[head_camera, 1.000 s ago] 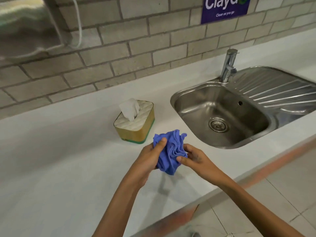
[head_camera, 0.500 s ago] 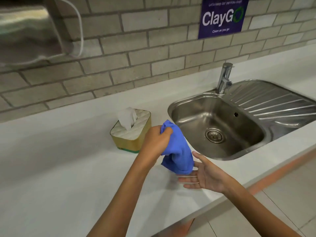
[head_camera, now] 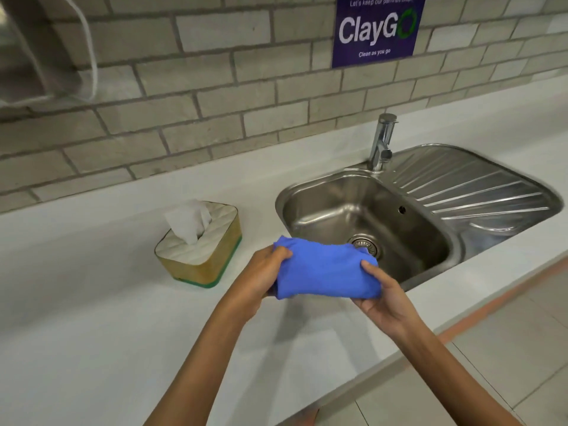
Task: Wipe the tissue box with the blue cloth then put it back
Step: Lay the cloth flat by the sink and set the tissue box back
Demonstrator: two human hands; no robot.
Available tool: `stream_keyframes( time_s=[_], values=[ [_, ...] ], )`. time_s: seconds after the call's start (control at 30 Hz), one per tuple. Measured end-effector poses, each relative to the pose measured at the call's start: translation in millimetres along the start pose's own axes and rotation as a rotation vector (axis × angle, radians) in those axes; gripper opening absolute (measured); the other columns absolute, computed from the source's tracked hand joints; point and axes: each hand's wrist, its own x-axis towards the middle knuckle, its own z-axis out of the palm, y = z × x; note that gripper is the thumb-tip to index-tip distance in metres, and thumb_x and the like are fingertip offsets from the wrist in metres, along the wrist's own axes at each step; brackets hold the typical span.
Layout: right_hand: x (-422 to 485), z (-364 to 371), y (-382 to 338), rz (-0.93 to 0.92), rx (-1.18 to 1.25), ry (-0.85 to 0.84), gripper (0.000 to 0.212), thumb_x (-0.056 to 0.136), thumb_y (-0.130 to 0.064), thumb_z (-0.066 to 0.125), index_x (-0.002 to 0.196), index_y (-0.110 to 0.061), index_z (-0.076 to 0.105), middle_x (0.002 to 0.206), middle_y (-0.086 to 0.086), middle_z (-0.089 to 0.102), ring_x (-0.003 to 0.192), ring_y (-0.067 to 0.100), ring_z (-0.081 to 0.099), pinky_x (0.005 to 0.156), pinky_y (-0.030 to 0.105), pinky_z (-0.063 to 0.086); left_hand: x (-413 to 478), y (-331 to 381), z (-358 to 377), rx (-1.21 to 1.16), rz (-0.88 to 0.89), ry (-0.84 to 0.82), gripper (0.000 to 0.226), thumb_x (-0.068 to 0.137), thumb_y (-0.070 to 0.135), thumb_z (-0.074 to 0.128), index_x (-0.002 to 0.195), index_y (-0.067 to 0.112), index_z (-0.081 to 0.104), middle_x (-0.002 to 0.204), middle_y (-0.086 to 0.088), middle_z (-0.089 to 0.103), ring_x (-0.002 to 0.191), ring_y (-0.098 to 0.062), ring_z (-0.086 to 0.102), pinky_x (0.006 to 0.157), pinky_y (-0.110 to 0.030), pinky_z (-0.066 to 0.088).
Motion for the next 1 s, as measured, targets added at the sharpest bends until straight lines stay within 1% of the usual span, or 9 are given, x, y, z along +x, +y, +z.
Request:
stream_keyframes(
  time_s=[0.1, 0.2, 0.23, 0.4, 0.53, 0.7, 0.8, 0.93, 1.0],
  values=[
    [-2, -27, -16, -0.102, -0.245, 0.073, 0.033, 0.086, -0.017, 0.055, 0.116, -0.005, 0.061, 0.114, 0.009, 0.069, 0.108, 0.022, 0.063, 0.090, 0.032, 0.049, 7, -36, 17, 0.123, -0.033, 0.019, 0.022, 0.089, 0.010, 0.043, 0.086, 0.021, 0.062, 0.089, -0.006, 0.065, 0.074, -0.018, 0.060, 0.062, -0.028, 0.050],
    [-5, -47, -25, -0.210, -0.429, 0.236, 0.007, 0.079, -0.009, 0.064, 0.084, -0.004, 0.064, 0.088, 0.011, 0.069, 0.092, 0.030, 0.061, 0.078, 0.033, 0.049, 14, -66, 37, 0.140, -0.079, 0.062, 0.017, 0.088, 0.007, 0.045, 0.096, 0.005, 0.060, 0.093, -0.013, 0.063, 0.081, -0.025, 0.059, 0.070, -0.037, 0.051],
    [-6, -53, -27, -0.232, -0.487, 0.267, 0.004, 0.078, -0.006, 0.066, 0.081, -0.006, 0.063, 0.083, 0.011, 0.068, 0.089, 0.030, 0.060, 0.075, 0.032, 0.049, 17, -74, 42, 0.156, -0.080, 0.081, 0.016, 0.089, 0.008, 0.046, 0.096, 0.005, 0.059, 0.093, -0.013, 0.063, 0.081, -0.026, 0.060, 0.071, -0.037, 0.052],
    [-6, -84, -33, -0.328, -0.752, 0.261, 0.042, 0.075, 0.002, 0.068, 0.113, -0.008, 0.053, 0.089, 0.014, 0.066, 0.083, 0.031, 0.061, 0.079, 0.037, 0.050, 20, -104, 65, 0.217, -0.088, 0.112, 0.011, 0.089, 0.011, 0.048, 0.083, 0.013, 0.058, 0.079, -0.005, 0.060, 0.067, -0.017, 0.054, 0.055, -0.019, 0.044],
    [4, -105, -36, -0.270, -1.216, 0.234, 0.046, 0.078, -0.009, 0.069, 0.119, -0.009, 0.051, 0.113, 0.012, 0.062, 0.084, 0.028, 0.061, 0.076, 0.038, 0.051, 21, -120, 77, 0.404, -0.084, 0.164, 0.013, 0.088, 0.017, 0.055, 0.097, 0.009, 0.058, 0.089, -0.007, 0.066, 0.077, -0.025, 0.065, 0.074, -0.035, 0.055],
    [19, -104, -48, -0.192, -1.657, 0.188, 0.045, 0.076, -0.023, 0.071, 0.118, -0.016, 0.054, 0.115, 0.006, 0.064, 0.082, 0.021, 0.061, 0.081, 0.034, 0.051, 22, -121, 77, 0.610, -0.093, 0.259, 0.033, 0.082, 0.032, 0.064, 0.106, 0.015, 0.047, 0.092, -0.007, 0.069, 0.066, -0.019, 0.060, 0.069, -0.025, 0.050],
    [28, -85, -57, -0.225, -1.634, 0.143, 0.043, 0.073, -0.026, 0.073, 0.113, -0.017, 0.060, 0.114, 0.007, 0.064, 0.100, 0.021, 0.061, 0.085, 0.032, 0.048, 20, -119, 68, 0.472, -0.152, 0.294, 0.035, 0.082, 0.035, 0.065, 0.105, 0.016, 0.047, 0.084, -0.007, 0.066, 0.060, -0.019, 0.065, 0.063, -0.026, 0.054],
    [49, -33, -51, -0.294, -1.452, 0.026, 0.032, 0.076, -0.022, 0.071, 0.106, -0.015, 0.064, 0.106, 0.006, 0.068, 0.098, 0.025, 0.063, 0.090, 0.035, 0.050, 14, -111, 41, 0.160, -0.142, 0.470, 0.027, 0.086, 0.029, 0.061, 0.105, 0.012, 0.054, 0.091, -0.011, 0.065, 0.066, -0.021, 0.068, 0.062, -0.027, 0.057],
    [64, -4, -42, -0.323, -1.387, -0.086, 0.028, 0.080, -0.018, 0.068, 0.106, -0.009, 0.064, 0.105, 0.008, 0.068, 0.097, 0.024, 0.064, 0.086, 0.028, 0.049, 9, -107, 23, -0.041, -0.116, 0.552, 0.013, 0.089, 0.023, 0.057, 0.098, 0.012, 0.056, 0.091, -0.014, 0.065, 0.064, -0.021, 0.067, 0.065, -0.032, 0.057]
  ],
)
